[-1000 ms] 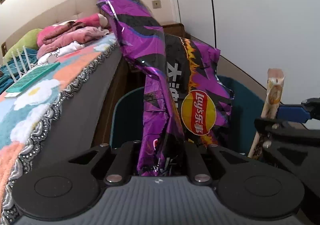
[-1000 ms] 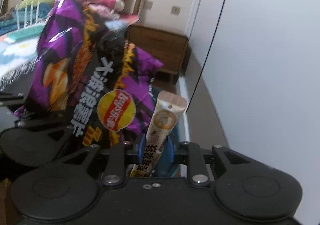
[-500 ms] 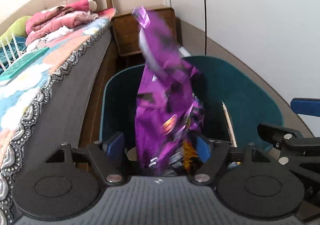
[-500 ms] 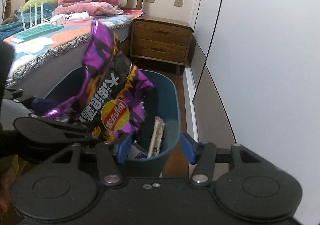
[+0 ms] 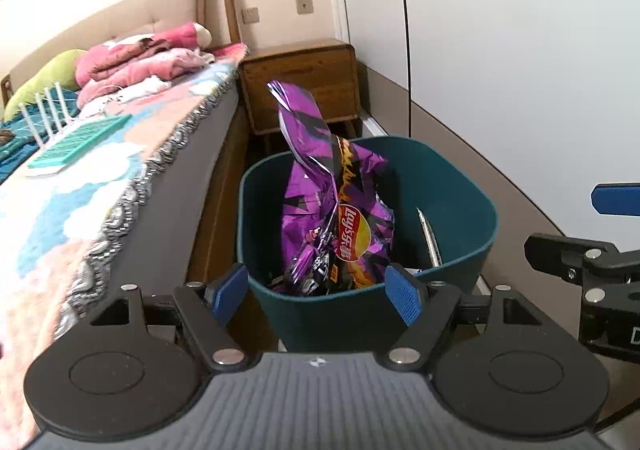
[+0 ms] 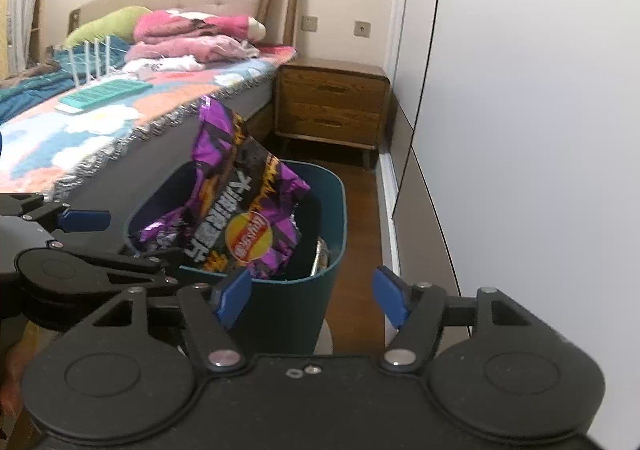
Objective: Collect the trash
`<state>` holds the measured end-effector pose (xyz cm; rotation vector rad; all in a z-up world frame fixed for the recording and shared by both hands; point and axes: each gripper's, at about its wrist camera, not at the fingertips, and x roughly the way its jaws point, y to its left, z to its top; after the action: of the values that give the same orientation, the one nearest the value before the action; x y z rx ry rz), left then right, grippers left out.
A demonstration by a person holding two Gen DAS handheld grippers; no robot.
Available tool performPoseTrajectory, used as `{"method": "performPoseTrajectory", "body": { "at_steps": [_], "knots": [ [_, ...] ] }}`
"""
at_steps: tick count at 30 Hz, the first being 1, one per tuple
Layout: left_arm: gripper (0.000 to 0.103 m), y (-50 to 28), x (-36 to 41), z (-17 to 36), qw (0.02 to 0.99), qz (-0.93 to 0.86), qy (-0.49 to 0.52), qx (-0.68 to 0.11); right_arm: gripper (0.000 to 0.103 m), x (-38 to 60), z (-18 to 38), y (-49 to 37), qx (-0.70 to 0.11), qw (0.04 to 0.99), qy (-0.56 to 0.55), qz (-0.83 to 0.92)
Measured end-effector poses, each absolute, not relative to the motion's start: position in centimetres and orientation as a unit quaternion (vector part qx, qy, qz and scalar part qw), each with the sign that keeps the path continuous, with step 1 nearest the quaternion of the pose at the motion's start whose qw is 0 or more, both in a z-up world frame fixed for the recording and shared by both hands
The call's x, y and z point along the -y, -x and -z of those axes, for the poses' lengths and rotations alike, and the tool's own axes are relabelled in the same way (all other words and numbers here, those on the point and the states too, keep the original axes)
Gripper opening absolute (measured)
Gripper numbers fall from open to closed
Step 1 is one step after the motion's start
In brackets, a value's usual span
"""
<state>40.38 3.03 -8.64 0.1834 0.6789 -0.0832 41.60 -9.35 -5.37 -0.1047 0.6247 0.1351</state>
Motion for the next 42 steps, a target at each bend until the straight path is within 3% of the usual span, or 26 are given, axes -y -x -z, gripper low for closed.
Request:
{"method": "performPoseTrajectory", "body": {
  "at_steps": [10, 11, 18, 30, 42],
  "knots": [
    [0.076, -35.5, -2.9, 4.3, 0.945, 0.023, -0.083, -0.314, 0.084, 9.8, 2.3, -37.4, -0.277, 0.957, 0.038, -0.083],
    [0.080, -35.1, -2.9, 3.9, 0.946, 0.023, -0.080, -0.314, 0.085, 9.9, 1.9, -36.9, -0.273, 0.957, 0.036, -0.085],
    [0.082, -31.6, -3.0, 1.1, 0.949, 0.021, -0.064, -0.308, 0.102, 10.6, -0.6, -34.1, -0.250, 0.963, 0.014, -0.095],
    [0.089, -27.0, -3.5, -1.7, 0.958, 0.009, -0.046, -0.283, 0.103, 11.0, -2.4, -31.5, -0.231, 0.965, -0.002, -0.121],
    [0.089, -25.7, -4.2, -2.4, 0.959, 0.000, -0.042, -0.279, 0.103, 10.8, -2.0, -30.5, -0.225, 0.964, -0.009, -0.144]
  ]
}}
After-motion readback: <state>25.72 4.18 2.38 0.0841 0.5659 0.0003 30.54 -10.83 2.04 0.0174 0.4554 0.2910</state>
